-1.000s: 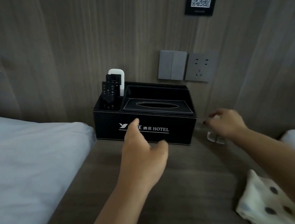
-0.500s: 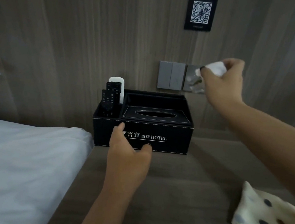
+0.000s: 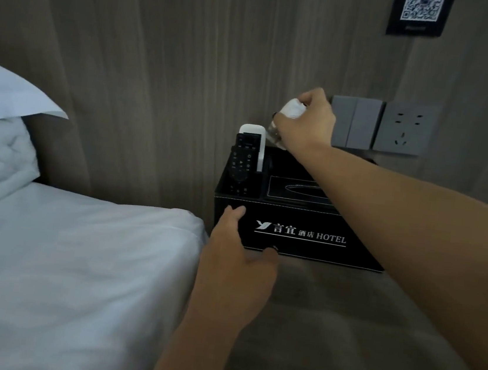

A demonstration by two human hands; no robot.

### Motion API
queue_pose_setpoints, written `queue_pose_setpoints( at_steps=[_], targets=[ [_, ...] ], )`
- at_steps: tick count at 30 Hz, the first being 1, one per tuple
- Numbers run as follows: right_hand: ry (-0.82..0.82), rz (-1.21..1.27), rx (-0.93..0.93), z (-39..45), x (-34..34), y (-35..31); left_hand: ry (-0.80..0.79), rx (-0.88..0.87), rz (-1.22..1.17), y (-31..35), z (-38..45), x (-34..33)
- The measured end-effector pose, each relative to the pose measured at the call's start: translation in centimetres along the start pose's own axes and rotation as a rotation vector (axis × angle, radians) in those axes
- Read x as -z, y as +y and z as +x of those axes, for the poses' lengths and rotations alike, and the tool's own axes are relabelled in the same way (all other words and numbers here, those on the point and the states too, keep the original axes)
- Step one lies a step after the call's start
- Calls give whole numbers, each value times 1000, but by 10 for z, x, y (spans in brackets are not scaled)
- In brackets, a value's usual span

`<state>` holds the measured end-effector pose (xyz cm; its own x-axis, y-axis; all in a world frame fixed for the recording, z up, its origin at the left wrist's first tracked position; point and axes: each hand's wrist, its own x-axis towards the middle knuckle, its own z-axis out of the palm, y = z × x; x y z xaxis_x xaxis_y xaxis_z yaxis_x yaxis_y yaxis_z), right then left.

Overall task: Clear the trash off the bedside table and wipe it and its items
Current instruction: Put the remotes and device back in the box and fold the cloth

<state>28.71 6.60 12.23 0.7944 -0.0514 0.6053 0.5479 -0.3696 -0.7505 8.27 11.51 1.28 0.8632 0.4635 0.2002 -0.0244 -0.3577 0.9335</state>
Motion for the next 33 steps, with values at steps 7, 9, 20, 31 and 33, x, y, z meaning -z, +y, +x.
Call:
queue_pose_setpoints(
  at_steps=[7,9,20,31,33],
  targets=[
    [-87,-147,79,5,-11,6,-67,-13,38,-2,3,-6],
    [-130,-222,90,10,-14,0,-72,-16,59,-2,4,-6],
    [-161,-380,-17,28,-16,-12,-65,10,10,8,4,0],
    [-283,-560,94,13,-3,12,-52,-3,-21,8,5,-3],
    [-320,-617,111,13,0,11,-59,0,-26,9,5,-3]
  ],
)
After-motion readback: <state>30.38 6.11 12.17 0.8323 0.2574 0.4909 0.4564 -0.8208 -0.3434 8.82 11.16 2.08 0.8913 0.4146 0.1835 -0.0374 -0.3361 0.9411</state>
